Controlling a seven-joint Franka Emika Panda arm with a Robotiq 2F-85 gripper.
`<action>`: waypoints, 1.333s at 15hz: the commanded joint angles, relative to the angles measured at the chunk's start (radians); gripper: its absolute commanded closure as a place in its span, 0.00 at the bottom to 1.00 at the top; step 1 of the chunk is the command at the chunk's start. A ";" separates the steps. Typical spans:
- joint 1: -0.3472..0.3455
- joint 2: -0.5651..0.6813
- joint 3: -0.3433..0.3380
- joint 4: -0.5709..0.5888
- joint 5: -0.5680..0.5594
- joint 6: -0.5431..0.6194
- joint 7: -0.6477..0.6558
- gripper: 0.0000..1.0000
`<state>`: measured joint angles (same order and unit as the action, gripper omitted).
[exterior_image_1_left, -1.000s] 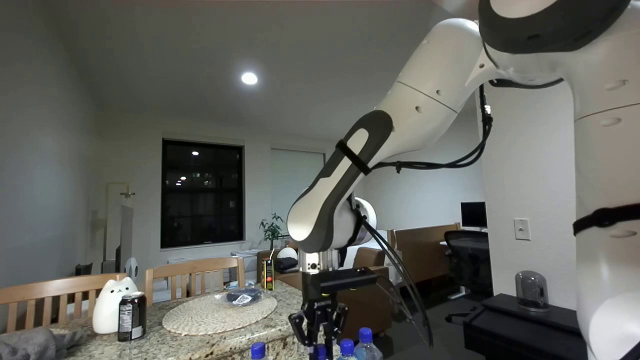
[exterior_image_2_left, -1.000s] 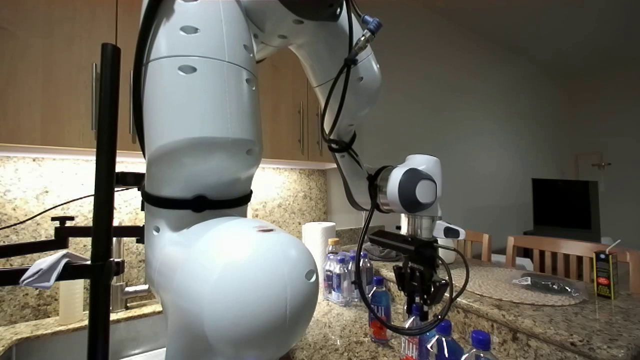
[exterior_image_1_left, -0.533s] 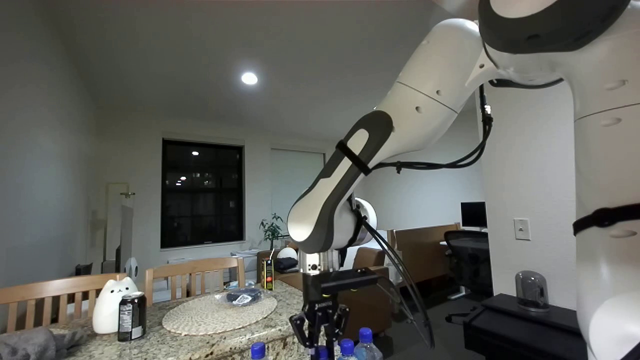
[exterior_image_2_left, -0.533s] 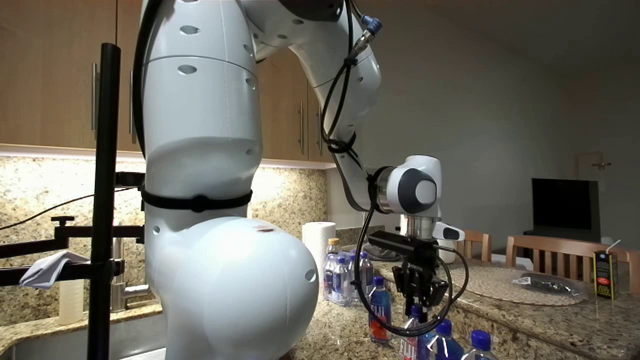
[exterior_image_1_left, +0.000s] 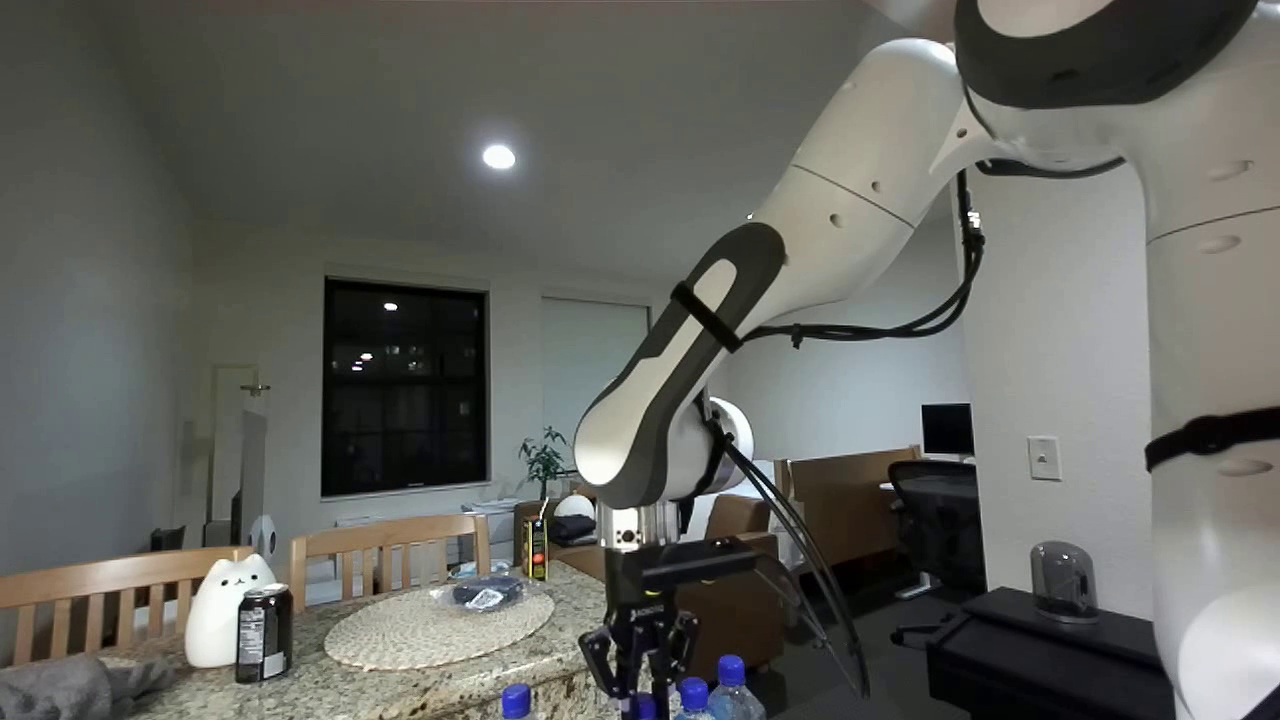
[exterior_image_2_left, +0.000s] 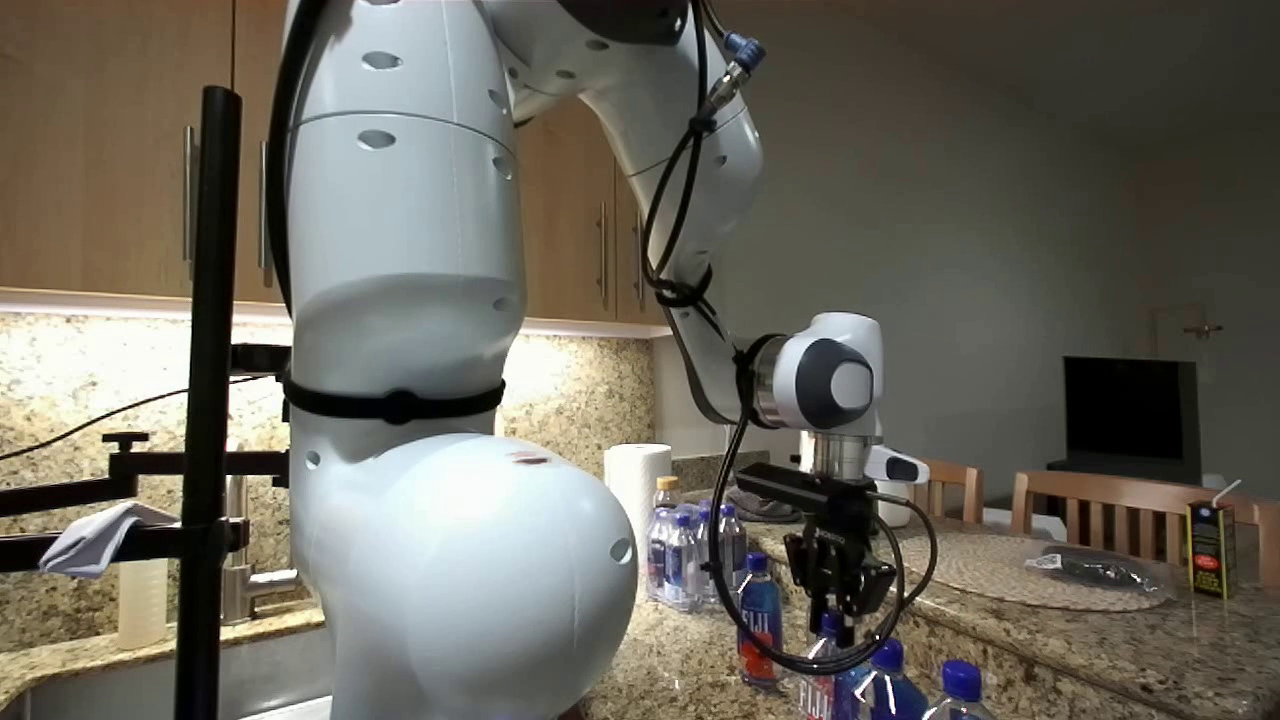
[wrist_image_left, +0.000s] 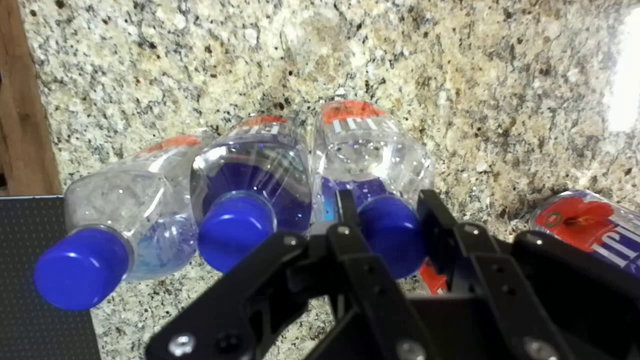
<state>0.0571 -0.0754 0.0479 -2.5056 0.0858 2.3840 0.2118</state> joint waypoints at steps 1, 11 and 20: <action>-0.001 -0.020 0.001 -0.018 0.032 0.000 -0.027 0.86; 0.005 -0.015 0.009 -0.017 0.021 0.027 -0.036 0.86; -0.001 -0.021 0.008 -0.022 0.000 0.027 -0.031 0.86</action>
<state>0.0613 -0.0725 0.0592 -2.5056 0.0858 2.3934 0.2060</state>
